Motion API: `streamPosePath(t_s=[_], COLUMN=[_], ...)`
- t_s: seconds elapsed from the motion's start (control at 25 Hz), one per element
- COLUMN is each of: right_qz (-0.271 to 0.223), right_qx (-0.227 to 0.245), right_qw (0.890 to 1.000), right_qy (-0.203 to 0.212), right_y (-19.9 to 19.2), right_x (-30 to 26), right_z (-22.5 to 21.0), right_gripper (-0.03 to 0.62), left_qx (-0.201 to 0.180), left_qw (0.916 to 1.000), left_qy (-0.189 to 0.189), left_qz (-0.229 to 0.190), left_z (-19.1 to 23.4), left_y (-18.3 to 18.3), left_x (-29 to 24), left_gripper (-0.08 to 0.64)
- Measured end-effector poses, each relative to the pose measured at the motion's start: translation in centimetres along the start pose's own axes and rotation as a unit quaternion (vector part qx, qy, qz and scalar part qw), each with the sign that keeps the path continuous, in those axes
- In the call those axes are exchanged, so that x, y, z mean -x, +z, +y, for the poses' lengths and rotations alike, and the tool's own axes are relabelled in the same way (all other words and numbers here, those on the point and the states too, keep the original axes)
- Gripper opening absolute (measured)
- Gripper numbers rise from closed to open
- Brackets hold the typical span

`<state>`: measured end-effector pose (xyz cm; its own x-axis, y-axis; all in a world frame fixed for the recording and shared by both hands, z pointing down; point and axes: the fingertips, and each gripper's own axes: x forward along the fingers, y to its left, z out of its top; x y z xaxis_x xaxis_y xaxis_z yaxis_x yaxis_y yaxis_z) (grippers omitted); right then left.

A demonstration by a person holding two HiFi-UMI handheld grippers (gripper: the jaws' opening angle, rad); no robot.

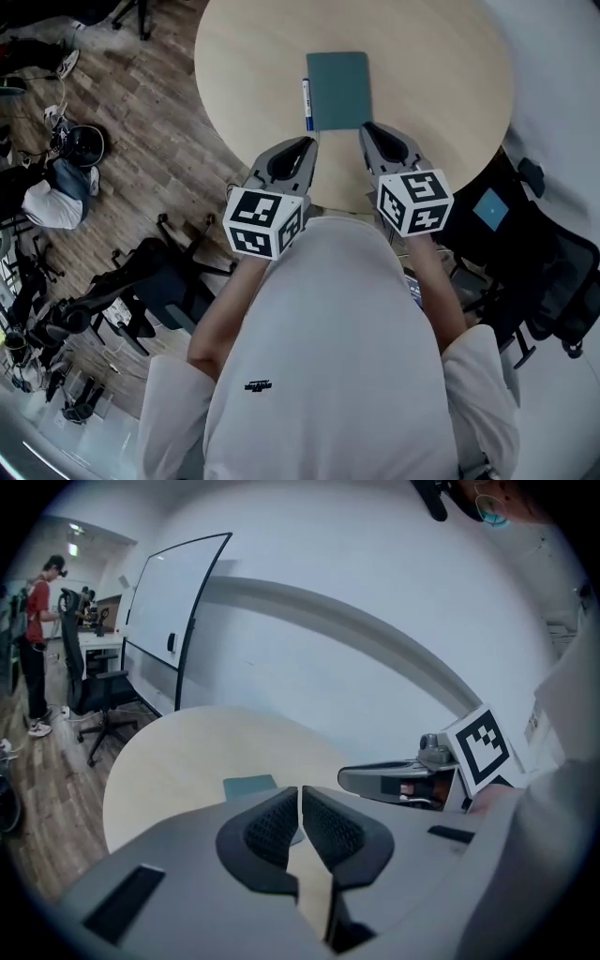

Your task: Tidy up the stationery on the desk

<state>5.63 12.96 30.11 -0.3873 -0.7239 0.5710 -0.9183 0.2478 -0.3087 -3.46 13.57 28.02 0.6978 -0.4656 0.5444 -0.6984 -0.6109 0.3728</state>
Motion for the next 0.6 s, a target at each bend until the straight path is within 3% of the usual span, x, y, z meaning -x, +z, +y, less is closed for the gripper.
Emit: streamPosePath(t_s=[0.16, 0.36, 0.48, 0.6], right_qz=[-0.003, -0.006, -0.019, -0.047], right_qx=[-0.009, -0.007, -0.005, 0.003], right_qw=[1.0, 0.999, 1.0, 0.998], right_qy=[0.018, 0.037, 0.019, -0.028], right_y=[0.2, 1.1, 1.4, 1.8], right_x=[1.9, 4.6, 6.3, 7.5], right_z=[1.8, 3.5, 4.1, 5.0], right_gripper=[0.046, 0.046, 0.046, 0.046], left_qx=[0.003, -0.006, -0.024, -0.032], left_qw=[0.9996, 0.9989, 0.9983, 0.9978], left_qy=[-0.007, -0.039, -0.05, -0.056], left_qz=[-0.026, -0.025, -0.021, -0.013], left_z=[-1.8, -4.8, -6.1, -6.6], left_y=[0.7, 1.9, 2.2, 1.7], left_x=[2.1, 2.8, 2.9, 3.1], left_gripper=[0.029, 0.029, 0.029, 0.028])
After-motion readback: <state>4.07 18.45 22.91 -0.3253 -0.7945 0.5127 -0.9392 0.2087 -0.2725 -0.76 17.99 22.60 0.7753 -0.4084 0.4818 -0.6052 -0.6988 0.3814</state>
